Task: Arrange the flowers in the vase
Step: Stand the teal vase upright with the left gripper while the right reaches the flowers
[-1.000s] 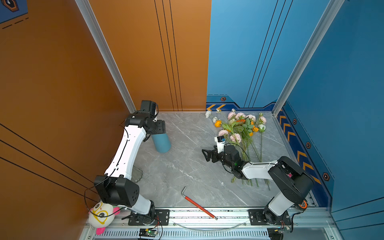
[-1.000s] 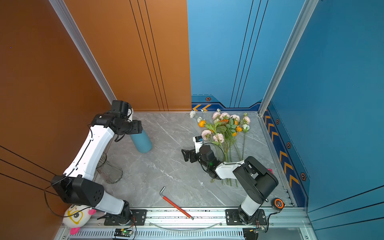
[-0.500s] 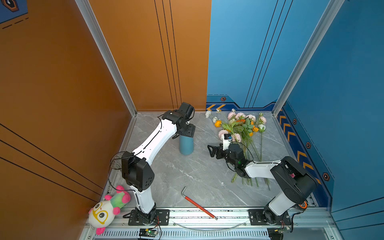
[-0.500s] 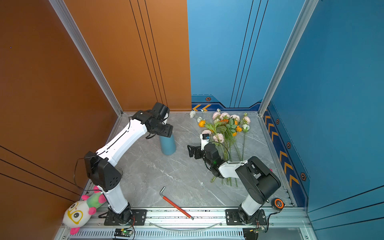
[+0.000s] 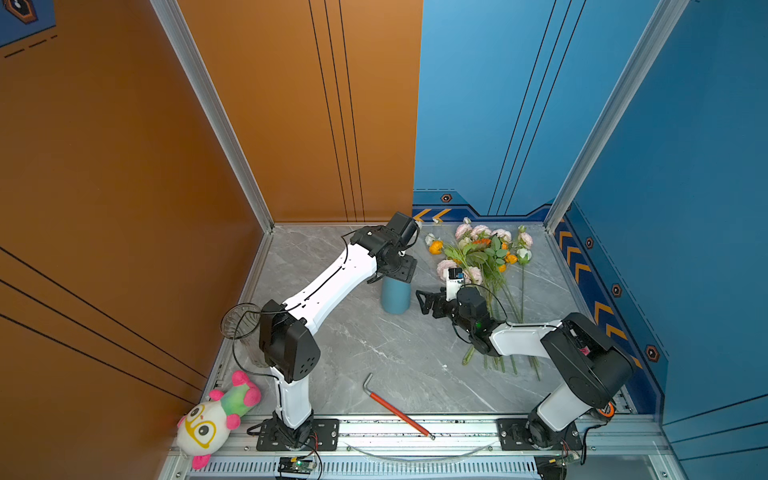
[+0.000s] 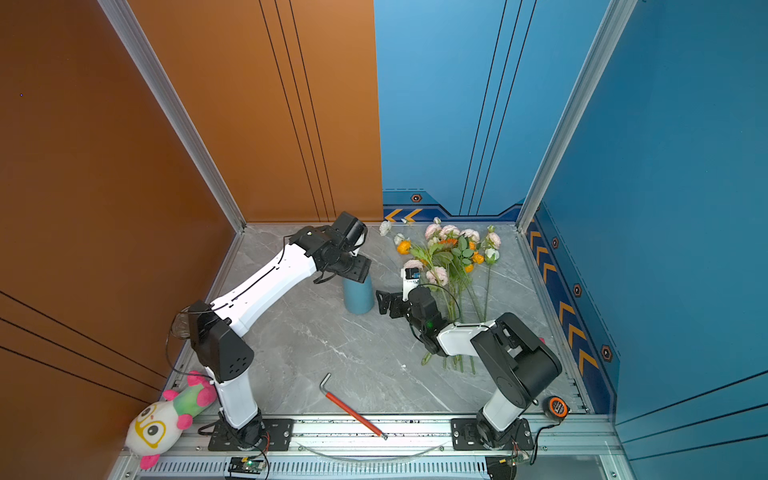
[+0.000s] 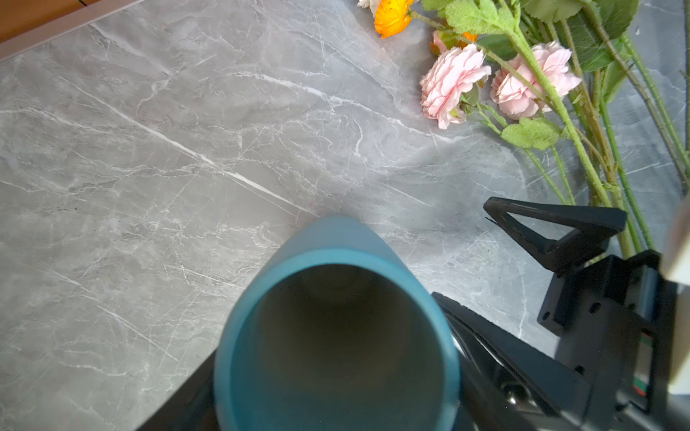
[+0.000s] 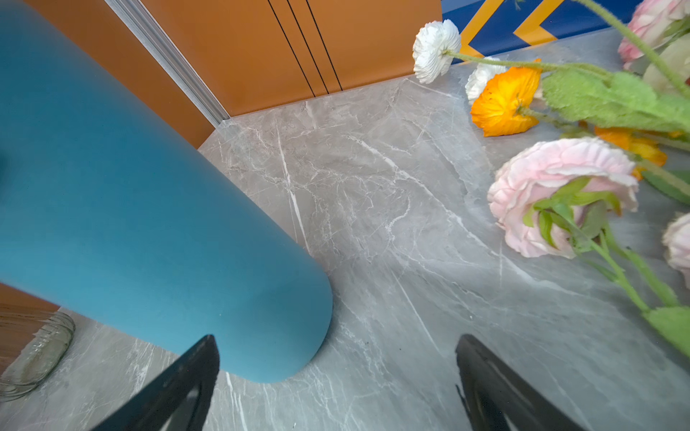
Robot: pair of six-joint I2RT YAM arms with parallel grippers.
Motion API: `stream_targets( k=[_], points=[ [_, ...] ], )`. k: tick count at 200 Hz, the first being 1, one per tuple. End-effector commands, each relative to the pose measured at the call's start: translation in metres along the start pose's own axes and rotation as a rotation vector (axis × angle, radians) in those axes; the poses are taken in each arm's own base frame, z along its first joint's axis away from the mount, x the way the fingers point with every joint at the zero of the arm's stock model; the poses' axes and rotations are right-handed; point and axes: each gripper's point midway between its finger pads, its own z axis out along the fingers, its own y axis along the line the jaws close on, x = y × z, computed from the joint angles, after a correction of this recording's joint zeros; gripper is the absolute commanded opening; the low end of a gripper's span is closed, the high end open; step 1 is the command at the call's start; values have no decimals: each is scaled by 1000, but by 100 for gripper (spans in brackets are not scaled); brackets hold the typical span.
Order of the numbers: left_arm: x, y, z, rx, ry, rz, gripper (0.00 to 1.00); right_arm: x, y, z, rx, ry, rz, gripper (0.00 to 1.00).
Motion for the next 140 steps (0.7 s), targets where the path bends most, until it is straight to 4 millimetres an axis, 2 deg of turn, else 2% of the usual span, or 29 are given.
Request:
stream_targets(
  k=[1,34,79,128,131,140],
  points=[
    [-22,-16,-15,43,-106,-4,41,-3,-10,-6,47,-9,-5,100],
    [-15,-27,-11,79,-112,17,45,-4,-14,-6,59,-11,1,100],
    [-7,-26,-5,69,-93,40,66,-4,-17,-7,71,-13,4,100],
    [-5,-26,-11,72,-101,66,85,-6,-22,-9,83,-23,5,100],
    [-6,-27,-12,74,-103,69,91,-6,-23,-9,84,-22,5,100],
    [-7,-26,-14,75,-110,79,96,-7,-25,-9,89,-23,7,100]
  ],
)
